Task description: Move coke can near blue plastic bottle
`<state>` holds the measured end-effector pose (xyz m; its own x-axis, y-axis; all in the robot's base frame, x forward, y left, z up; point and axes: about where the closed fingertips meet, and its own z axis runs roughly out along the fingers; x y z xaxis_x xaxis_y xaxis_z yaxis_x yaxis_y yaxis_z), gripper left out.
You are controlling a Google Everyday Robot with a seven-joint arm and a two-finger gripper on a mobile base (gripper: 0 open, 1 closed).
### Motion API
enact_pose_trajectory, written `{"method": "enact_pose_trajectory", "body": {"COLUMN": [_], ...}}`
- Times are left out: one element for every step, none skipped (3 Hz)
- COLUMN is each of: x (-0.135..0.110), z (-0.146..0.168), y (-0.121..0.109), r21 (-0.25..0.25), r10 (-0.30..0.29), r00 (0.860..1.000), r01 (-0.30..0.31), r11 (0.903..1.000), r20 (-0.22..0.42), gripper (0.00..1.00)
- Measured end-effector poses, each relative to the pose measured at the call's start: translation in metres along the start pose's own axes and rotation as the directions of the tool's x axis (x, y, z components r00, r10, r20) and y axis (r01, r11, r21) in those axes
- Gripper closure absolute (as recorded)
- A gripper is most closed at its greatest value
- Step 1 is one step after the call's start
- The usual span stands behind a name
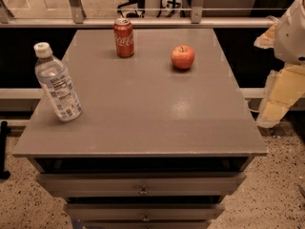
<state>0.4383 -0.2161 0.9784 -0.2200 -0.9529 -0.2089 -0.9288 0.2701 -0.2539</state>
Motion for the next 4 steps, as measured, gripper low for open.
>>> {"method": "enact_pose_trajectory", "body": {"x": [0.000,-0.016,-0.069,-0.125], "z": [0.000,0.015,0.058,0.087], "y": [0.000,-0.015,-0.060,-0.107], "r21": [0.000,-0.007,-0.023,-0.004], "r10": [0.000,-0.004,-0.016,-0.041], "r00": [1.000,0.998,0.978,0.932], "r01": [0.000,0.004,0.022,0.045], "r11": [1.0000,1.0000,0.9995,0.9990], "r20": [0.000,0.057,0.209,0.361], "gripper": [0.00,0.00,0.00,0.00]}}
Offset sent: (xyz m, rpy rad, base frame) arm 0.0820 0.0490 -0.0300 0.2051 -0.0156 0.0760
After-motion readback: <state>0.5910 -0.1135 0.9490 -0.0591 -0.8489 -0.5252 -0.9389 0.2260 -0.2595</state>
